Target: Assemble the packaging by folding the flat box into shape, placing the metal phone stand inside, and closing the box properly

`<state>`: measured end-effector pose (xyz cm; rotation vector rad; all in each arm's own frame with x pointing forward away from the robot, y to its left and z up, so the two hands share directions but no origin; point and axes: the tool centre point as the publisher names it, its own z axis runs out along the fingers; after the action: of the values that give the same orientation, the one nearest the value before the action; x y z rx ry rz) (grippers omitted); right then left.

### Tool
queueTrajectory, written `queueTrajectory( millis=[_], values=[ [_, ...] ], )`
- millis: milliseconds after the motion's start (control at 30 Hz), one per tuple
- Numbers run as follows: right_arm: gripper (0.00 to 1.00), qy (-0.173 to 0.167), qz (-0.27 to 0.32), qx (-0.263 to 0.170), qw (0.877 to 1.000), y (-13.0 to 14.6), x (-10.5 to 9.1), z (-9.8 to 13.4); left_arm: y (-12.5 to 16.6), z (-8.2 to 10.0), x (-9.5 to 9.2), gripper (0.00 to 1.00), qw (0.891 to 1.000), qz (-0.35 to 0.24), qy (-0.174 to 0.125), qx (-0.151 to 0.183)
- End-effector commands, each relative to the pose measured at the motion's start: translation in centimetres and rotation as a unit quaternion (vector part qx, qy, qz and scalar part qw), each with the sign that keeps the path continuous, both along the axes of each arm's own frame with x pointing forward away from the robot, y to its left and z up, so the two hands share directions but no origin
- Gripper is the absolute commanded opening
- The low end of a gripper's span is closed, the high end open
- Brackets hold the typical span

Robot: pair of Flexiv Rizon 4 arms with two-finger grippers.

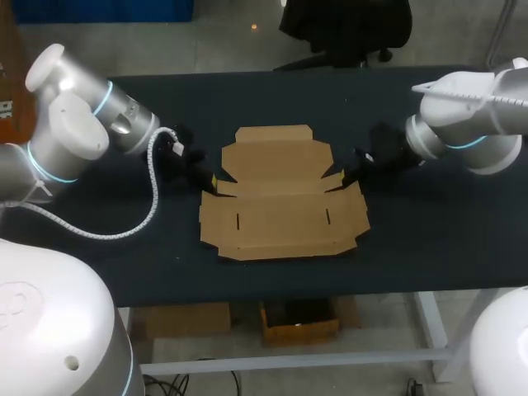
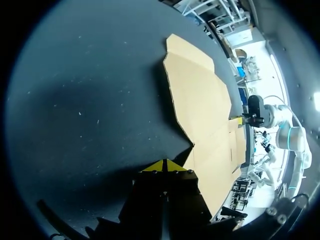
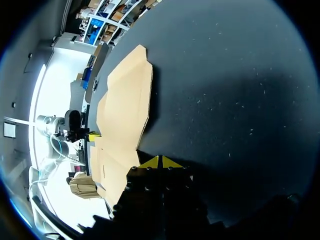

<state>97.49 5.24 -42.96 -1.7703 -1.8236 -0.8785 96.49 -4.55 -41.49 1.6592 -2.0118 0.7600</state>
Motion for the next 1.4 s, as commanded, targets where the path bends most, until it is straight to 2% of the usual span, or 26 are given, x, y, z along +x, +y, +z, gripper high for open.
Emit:
queueTrajectory(
  millis=[33,567,933,1100,1400],
  values=[
    [0.00,-0.001,-0.002,-0.001,1.000,0.3,0.1,-0.1,-0.3,-0.2,0.1,0.00,1.000,-0.001,-0.001,0.001],
    [0.00,-0.001,-0.008,0.005,1.000,0.7,0.0,0.0,-0.5,-0.1,-0.1,0.00,1.000,-0.002,0.001,-0.003],
    [0.00,-0.001,-0.013,0.008,1.000,0.6,-0.2,0.0,-0.7,0.6,-0.9,0.00,1.000,0.001,-0.010,-0.014],
    [0.00,-0.002,-0.014,0.009,1.000,0.7,-0.4,0.0,-1.2,0.7,-1.2,0.00,1.000,0.006,-0.018,-0.004],
    [0.00,-0.003,-0.017,0.009,1.000,0.9,-0.5,0.1,-1.9,0.2,-0.7,0.00,1.000,0.001,-0.014,0.006]
  ],
)
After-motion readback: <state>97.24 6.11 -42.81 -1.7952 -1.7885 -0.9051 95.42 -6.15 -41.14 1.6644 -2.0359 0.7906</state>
